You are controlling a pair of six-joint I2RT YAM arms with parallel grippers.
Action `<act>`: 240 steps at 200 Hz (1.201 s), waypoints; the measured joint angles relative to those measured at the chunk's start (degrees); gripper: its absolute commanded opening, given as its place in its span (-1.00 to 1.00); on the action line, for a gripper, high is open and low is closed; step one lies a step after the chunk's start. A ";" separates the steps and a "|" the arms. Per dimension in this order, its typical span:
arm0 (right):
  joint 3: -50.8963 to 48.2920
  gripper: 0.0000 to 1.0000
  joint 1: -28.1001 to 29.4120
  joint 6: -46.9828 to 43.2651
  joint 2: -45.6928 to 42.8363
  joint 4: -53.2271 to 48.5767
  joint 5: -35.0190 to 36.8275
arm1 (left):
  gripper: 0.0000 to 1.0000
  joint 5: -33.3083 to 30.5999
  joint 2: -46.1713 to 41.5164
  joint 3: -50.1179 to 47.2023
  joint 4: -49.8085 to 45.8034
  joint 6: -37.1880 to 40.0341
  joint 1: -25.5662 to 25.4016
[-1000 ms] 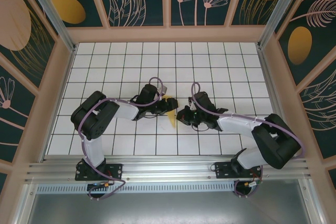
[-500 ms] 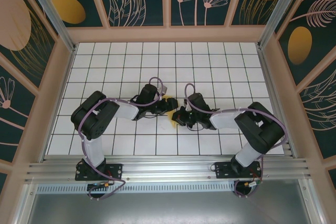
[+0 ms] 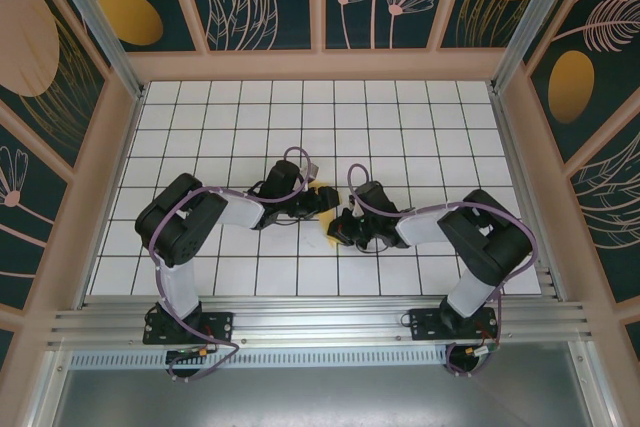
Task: Fold a paper plane with a square sheet of paper (pick it up from the middle)
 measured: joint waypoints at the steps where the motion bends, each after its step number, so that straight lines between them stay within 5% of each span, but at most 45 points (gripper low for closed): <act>1: 0.00 -0.91 0.00 0.00 0.00 0.00 0.00 | 0.19 0.00 0.00 0.00 0.00 0.00 0.00; 85: 0.66 -0.91 0.37 -0.17 -5.68 -1.81 0.59 | 0.19 0.04 0.00 0.09 -0.17 0.00 0.00; 240: 0.28 -0.90 0.04 -0.04 -3.08 -1.68 1.25 | 0.19 0.33 0.22 1.01 -1.64 0.90 0.00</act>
